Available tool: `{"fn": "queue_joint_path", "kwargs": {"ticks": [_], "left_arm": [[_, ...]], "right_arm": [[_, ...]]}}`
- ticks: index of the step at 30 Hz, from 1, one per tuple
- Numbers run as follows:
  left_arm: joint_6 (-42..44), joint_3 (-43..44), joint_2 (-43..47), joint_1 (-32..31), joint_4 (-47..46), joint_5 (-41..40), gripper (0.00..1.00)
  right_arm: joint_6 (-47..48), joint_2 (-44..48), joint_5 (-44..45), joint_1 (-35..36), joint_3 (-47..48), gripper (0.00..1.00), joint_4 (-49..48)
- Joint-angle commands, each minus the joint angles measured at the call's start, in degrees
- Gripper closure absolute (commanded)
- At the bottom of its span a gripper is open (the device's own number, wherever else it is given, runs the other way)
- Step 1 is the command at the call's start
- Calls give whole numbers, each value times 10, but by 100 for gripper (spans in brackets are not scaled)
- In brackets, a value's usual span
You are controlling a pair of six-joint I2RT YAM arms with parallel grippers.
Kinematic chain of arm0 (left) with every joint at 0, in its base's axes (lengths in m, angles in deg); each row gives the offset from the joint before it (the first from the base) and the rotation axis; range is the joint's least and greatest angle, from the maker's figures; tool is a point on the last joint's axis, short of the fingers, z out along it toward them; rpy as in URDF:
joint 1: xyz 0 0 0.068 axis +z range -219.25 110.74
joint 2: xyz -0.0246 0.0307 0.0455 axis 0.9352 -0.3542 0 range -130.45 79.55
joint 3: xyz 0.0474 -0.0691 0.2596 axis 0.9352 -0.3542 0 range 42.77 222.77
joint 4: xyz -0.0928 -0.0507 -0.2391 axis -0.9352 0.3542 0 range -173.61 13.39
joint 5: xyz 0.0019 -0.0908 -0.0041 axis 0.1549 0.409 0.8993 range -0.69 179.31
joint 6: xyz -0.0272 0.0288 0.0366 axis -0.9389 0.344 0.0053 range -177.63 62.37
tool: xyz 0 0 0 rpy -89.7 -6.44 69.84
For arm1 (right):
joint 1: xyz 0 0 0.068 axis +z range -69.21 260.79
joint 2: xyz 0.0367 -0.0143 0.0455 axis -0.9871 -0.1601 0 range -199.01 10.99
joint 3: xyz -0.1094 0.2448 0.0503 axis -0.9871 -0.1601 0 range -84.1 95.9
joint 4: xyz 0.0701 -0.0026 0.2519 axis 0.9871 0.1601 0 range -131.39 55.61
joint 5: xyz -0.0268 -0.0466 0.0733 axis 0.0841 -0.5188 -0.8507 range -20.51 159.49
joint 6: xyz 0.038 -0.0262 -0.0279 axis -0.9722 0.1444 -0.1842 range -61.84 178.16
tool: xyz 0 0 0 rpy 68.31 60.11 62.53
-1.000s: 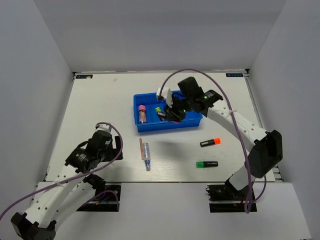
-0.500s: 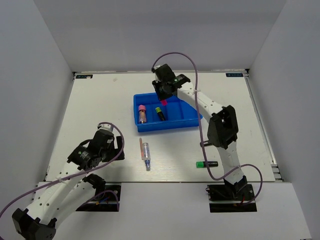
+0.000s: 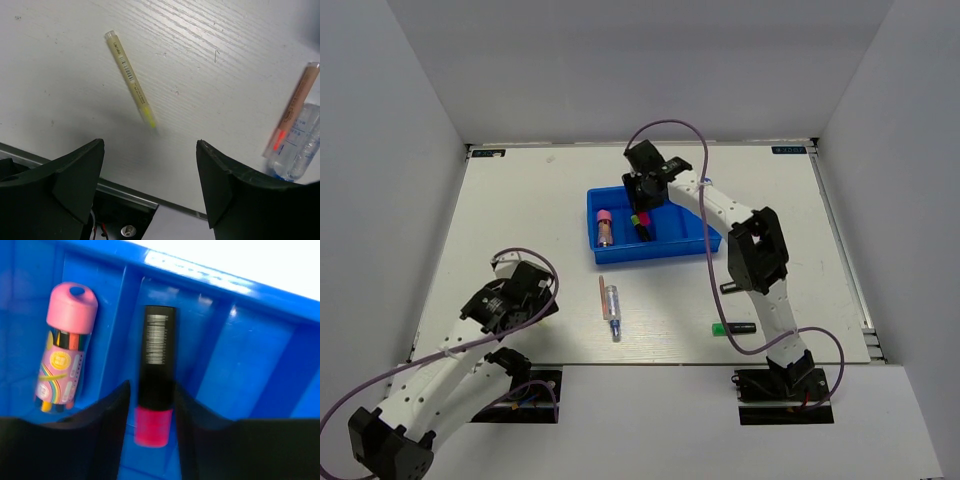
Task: Sort the stationery into containers
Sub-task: Place the pen in the storage box, then pick up the pen from the center of the board.
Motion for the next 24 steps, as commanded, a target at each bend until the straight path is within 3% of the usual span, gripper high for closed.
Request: {"fn": "queue_joint_path", "kwargs": {"ticks": [1, 8, 10, 13, 14, 15, 16, 18, 20, 22, 23, 24], "left_arm": [[-22, -2, -7, 3, -13, -18, 14], [-91, -27, -22, 2, -13, -32, 13], [-104, -39, -26, 2, -34, -25, 15], [-102, -32, -40, 3, -43, -18, 16], [-101, -29, -45, 3, -41, -19, 16], [-87, -16, -47, 5, -41, -20, 17], [-84, -15, -51, 4, -39, -26, 20], [-64, -9, -50, 7, -40, -28, 23], [-54, -10, -48, 12, -48, -25, 33], [-31, -14, -45, 17, -62, -14, 43], [-20, -14, -45, 19, -66, -3, 57], [-14, -15, -44, 20, -71, 10, 62]], "right_arm": [[-5, -5, -30, 1, -3, 54, -15], [10, 37, -56, -1, -48, 29, -21], [42, 67, -95, 0, -68, 29, -24], [173, 150, -189, -5, -128, 42, -28], [215, 202, -247, -15, -183, 64, -32], [306, 268, -263, -22, -261, 74, -94], [335, 298, -291, -24, -302, 79, -124], [448, 428, -313, -37, -449, 83, -207], [538, 473, -336, -47, -472, 78, -177], [613, 507, -332, -59, -499, 79, -104], [664, 520, -319, -66, -538, 81, -92], [689, 533, -314, -73, -582, 87, -88]]}}
